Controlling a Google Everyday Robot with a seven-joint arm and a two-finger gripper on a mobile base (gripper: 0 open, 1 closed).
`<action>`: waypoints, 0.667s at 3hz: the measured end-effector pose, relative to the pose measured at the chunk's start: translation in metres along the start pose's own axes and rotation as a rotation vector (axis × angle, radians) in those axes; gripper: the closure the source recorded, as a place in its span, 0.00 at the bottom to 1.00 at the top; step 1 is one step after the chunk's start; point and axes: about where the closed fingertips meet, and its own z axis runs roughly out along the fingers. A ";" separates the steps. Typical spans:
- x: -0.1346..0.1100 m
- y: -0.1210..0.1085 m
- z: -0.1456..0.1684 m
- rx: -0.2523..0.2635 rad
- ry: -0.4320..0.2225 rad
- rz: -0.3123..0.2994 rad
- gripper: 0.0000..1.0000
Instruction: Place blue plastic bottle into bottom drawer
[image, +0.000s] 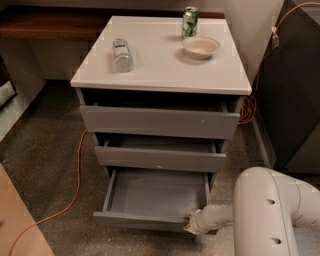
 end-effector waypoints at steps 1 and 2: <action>0.000 0.000 0.000 0.000 0.000 0.000 0.98; 0.000 0.000 0.000 0.000 0.000 0.000 0.69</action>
Offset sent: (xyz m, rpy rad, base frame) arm -0.1321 0.0284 -0.0642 -0.1114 0.1701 0.0799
